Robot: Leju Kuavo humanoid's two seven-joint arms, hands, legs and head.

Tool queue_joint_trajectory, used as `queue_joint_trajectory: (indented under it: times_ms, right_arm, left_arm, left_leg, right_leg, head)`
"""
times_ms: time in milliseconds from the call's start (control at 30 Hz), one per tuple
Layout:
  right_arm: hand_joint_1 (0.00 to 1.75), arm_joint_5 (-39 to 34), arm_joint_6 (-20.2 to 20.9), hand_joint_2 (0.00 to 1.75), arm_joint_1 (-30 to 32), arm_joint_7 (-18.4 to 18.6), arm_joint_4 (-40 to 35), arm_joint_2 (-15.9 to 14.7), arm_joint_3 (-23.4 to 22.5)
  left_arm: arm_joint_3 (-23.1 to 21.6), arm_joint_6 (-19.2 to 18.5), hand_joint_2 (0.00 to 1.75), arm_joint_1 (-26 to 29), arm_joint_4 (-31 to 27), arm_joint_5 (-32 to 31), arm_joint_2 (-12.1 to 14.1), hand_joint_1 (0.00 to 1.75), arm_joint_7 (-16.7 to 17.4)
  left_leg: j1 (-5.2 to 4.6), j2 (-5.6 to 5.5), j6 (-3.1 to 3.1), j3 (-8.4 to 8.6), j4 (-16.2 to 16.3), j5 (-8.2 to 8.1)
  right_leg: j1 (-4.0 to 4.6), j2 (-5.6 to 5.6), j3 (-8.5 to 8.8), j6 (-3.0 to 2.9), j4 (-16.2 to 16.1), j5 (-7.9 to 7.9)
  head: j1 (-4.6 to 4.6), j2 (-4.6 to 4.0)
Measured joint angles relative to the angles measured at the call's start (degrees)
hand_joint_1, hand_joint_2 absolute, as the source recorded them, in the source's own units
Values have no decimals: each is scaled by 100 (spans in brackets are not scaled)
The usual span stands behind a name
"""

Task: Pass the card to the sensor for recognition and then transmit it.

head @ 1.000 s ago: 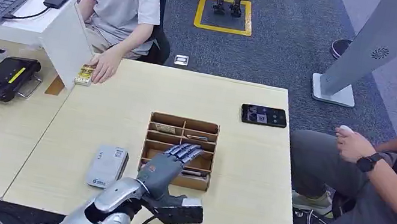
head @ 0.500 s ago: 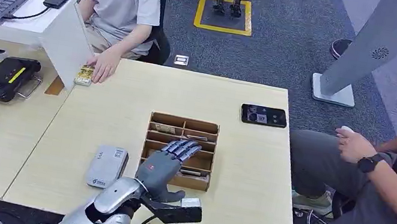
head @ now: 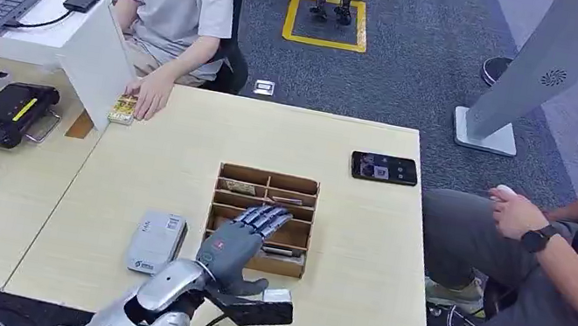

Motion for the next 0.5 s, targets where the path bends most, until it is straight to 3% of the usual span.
queue_joint_trajectory:
  times_ms: [500]
  right_arm:
    - [0,-129,0,175,-6,28,0,-31,140]
  left_arm:
    - [0,0,175,-7,90,2,-42,0,-29]
  left_leg:
    - [0,0,0,0,0,0]
  right_leg:
    - [0,0,0,0,0,0]
  head:
    - [0,0]
